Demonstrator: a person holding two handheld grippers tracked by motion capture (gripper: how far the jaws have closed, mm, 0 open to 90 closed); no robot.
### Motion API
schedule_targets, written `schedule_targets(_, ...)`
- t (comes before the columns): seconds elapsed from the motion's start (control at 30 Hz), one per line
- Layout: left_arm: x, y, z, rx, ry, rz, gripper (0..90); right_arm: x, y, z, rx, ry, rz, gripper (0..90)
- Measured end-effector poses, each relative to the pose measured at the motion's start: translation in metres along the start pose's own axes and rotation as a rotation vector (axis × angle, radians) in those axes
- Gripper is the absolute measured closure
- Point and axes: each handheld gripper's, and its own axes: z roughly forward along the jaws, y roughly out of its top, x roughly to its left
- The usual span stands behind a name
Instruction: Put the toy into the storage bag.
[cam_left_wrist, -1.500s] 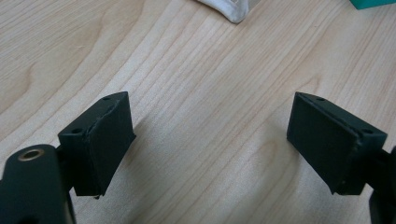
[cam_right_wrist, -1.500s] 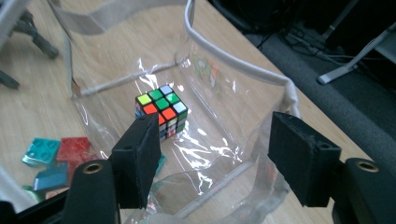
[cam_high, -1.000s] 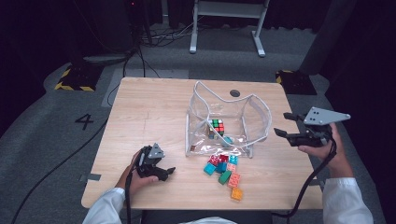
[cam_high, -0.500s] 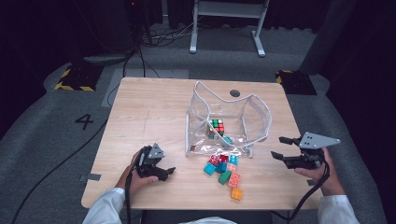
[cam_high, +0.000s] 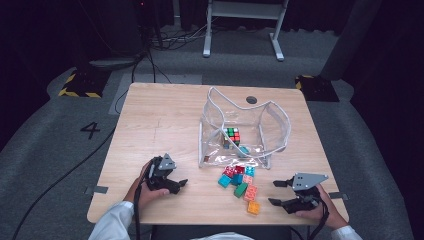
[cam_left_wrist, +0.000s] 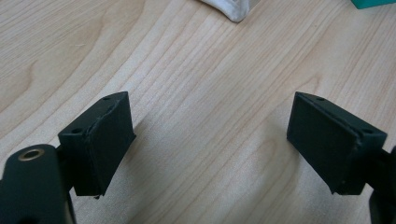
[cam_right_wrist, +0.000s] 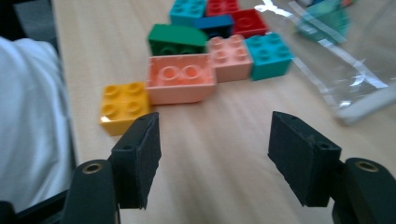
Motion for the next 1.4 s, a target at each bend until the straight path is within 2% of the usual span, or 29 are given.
schedule_targets(0.07, 0.0, 0.0, 0.0, -0.001, 0.0, 0.0, 14.7, 0.005, -0.004, 0.005, 0.017, 0.016, -0.016, 34.9)
schedule_targets(0.17, 0.0, 0.0, 0.0, 0.0, 0.0, 0.0, 14.7, 0.011, -0.008, 0.011, 0.008, 0.056, -0.035, 35.4)
schedule_targets(0.27, 0.0, 0.0, 0.0, 0.0, 0.0, 0.0, 14.7, 0.015, -0.009, 0.014, 0.011, 0.072, -0.032, 35.5)
schedule_targets(0.3, 0.0, 0.0, 0.0, 0.0, 0.0, 0.0, 14.7, 0.017, -0.009, 0.018, 0.014, 0.089, -0.048, 35.5)
schedule_targets(0.4, 0.0, 0.0, 0.0, 0.0, 0.0, 0.0, 14.7, 0.021, -0.009, 0.021, 0.031, 0.09, -0.056, 37.1)
schedule_targets(0.43, 0.0, 0.0, 0.0, -0.001, 0.0, 0.0, 14.7, 0.026, -0.009, 0.022, 0.03, 0.095, -0.089, 38.4)
schedule_targets(0.5, 0.0, 0.0, 0.0, -0.001, -0.001, 0.0, 14.7, 0.029, -0.007, 0.023, 0.025, 0.093, -0.097, 38.8)
schedule_targets(0.6, 0.0, 0.0, 0.0, 0.0, 0.0, 0.0, 14.7, 0.031, -0.006, 0.023, 0.025, 0.103, -0.079, 38.8)
schedule_targets(0.63, 0.0, 0.0, 0.0, 0.0, 0.0, 0.0, 14.7, 0.03, -0.006, 0.025, 0.004, 0.106, -0.099, 39.1)
schedule_targets(0.67, 0.0, 0.0, 0.0, 0.0, 0.0, 0.0, 14.7, 0.032, -0.005, 0.026, 0.008, 0.107, -0.079, 39.6)
schedule_targets(0.73, 0.0, 0.0, 0.0, -0.001, -0.001, -0.001, 14.7, 0.033, -0.004, 0.027, -0.003, 0.107, -0.088, 39.8)
schedule_targets(0.8, 0.0, 0.0, 0.0, 0.0, -0.001, -0.001, 14.7, 0.036, -0.004, 0.03, 0.0, 0.102, -0.075, 39.9)
schedule_targets(0.83, 0.0, 0.0, 0.0, 0.0, 0.0, 0.0, 14.7, 0.037, -0.003, 0.035, 0.002, 0.103, -0.098, 40.4)
schedule_targets(0.9, 0.0, 0.0, 0.0, 0.0, -0.001, 0.0, 14.7, 0.04, -0.001, 0.038, 0.015, 0.081, -0.112, 41.3)
schedule_targets(1.0, 0.0, 0.0, 0.0, 0.0, -0.001, 0.0, 14.7, 0.04, 0.001, 0.04, 0.012, 0.082, -0.111, 43.0)
schedule_targets(1.1, 0.0, 0.0, 0.0, 0.0, -0.001, 0.0, 14.7, 0.039, 0.001, 0.039, 0.013, 0.077, -0.106, 50.2)
schedule_targets(1.13, 0.0, 0.0, 0.0, 0.0, -0.001, 0.0, 14.7, 0.039, 0.001, 0.039, 0.013, 0.077, -0.106, 50.2)
schedule_targets(1.17, 0.0, 0.0, 0.0, 0.0, -0.001, 0.0, 14.7, 0.038, 0.0, 0.038, 0.001, 0.074, -0.133, 54.1)
schedule_targets(1.23, 0.0, 0.0, 0.0, 0.001, -0.001, 0.0, 14.7, 0.039, -0.002, 0.035, 0.007, 0.072, -0.126, 58.6)
schedule_targets(1.4, 0.0, 0.0, 0.0, 0.0, -0.001, 0.0, 14.7, 0.033, -0.006, 0.031, -0.008, 0.062, -0.158, 59.1)
